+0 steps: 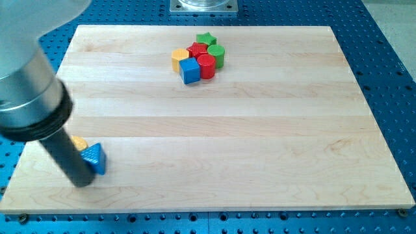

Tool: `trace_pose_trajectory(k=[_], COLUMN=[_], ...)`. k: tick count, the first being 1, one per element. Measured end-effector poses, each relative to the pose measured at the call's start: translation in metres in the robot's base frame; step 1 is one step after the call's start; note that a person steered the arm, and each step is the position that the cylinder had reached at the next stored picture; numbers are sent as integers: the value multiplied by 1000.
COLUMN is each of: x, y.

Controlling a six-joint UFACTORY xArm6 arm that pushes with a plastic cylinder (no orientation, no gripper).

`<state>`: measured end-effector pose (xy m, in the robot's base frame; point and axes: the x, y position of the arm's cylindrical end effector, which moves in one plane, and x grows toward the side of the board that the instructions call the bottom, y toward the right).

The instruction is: Move the blue triangle bottom left to the blue cube

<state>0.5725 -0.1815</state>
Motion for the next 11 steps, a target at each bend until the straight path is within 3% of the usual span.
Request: trace_pose_trajectory(k=[2,3,4,7,8,11], x=[-34,-9,-11,-58,-94,-63], y=[-14,-14,-13,63,63,95])
